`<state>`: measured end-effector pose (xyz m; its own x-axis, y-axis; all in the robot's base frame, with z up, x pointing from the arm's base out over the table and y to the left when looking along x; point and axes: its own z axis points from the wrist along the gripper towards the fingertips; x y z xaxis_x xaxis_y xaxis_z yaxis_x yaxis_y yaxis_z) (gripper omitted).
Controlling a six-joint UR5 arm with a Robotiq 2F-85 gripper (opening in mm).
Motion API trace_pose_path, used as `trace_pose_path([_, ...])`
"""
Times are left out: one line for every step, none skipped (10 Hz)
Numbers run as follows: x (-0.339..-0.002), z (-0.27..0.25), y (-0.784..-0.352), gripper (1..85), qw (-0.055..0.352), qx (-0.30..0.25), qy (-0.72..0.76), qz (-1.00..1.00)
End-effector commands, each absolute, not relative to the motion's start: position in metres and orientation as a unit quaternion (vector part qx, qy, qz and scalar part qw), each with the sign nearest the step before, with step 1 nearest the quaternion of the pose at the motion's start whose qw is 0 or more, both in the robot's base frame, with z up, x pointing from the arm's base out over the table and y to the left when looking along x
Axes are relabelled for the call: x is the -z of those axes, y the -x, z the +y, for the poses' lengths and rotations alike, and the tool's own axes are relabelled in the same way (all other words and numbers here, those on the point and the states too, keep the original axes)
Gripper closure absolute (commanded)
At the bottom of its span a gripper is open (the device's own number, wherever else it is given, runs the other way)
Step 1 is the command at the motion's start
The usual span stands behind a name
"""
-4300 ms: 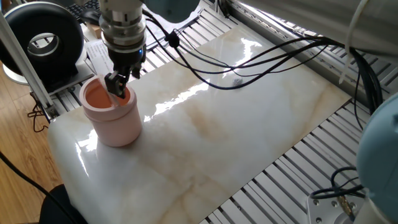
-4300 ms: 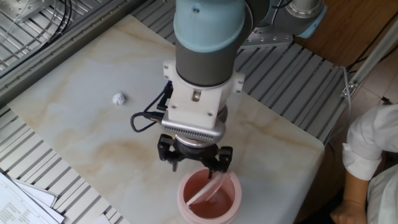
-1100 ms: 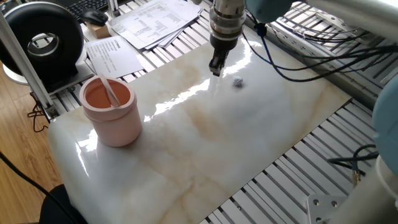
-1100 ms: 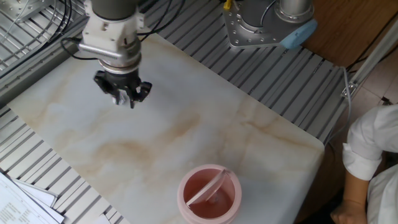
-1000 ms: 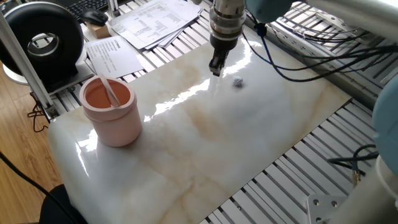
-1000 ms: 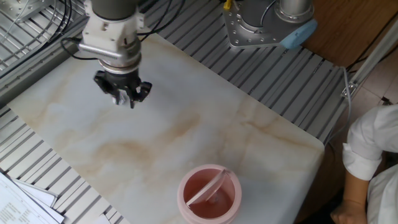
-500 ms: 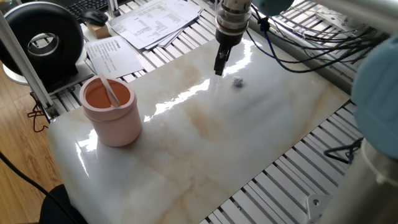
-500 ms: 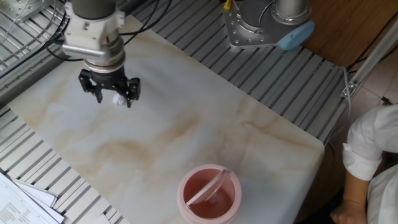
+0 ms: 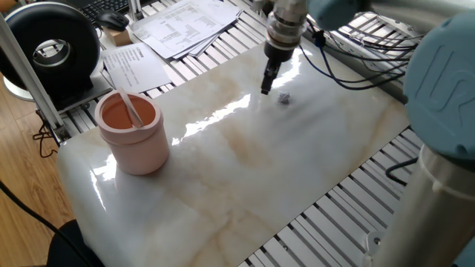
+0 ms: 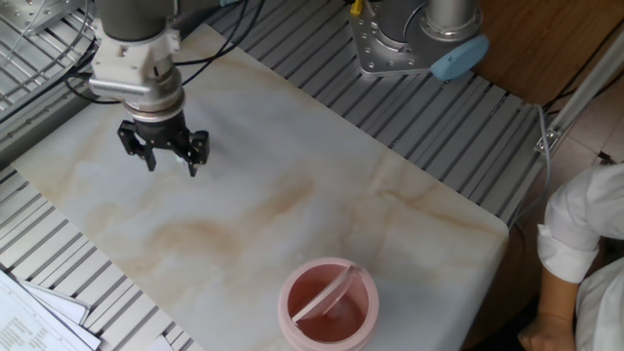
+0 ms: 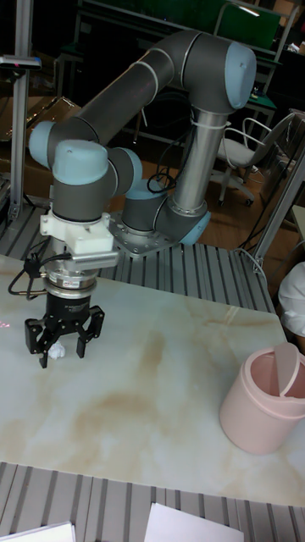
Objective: Put the garbage in the trash can
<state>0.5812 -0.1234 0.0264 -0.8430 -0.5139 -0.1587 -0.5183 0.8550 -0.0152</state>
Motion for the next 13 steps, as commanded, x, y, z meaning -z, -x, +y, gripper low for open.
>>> trace_pose_path([-0.028, -0.136, -0.56, 19.0, 0.088, -0.03, 0.265, 0.96])
trace_pose_path([-0.029, -0.136, -0.557, 21.3, 0.088, -0.032, 0.267, 0.959])
trace_pose_path([-0.027, -0.133, -0.556, 22.3, 0.096, -0.039, 0.269, 0.957])
trace_pose_path([-0.022, -0.133, -0.553, 22.7, 0.1, -0.038, 0.271, 0.957])
trace_pose_path([-0.019, -0.136, -0.55, 24.3, 0.099, -0.033, 0.273, 0.956])
trace_pose_path([-0.017, -0.137, -0.547, 26.0, 0.097, -0.033, 0.274, 0.956])
trace_pose_path([-0.015, -0.138, -0.542, 26.0, 0.097, -0.033, 0.278, 0.955])
trace_pose_path([-0.014, -0.138, -0.542, 28.3, 0.098, -0.034, 0.278, 0.955])
trace_pose_path([-0.013, -0.135, -0.542, 31.0, 0.099, -0.037, 0.276, 0.955])
trace_pose_path([-0.01, -0.135, -0.54, 32.3, 0.1, -0.037, 0.276, 0.955])
trace_pose_path([-0.009, -0.136, -0.541, 34.3, 0.101, -0.033, 0.276, 0.955])
trace_pose_path([-0.009, -0.136, -0.545, 38.3, 0.108, -0.033, 0.275, 0.955])
trace_pose_path([-0.008, -0.136, -0.55, 41.3, 0.117, -0.03, 0.276, 0.953])
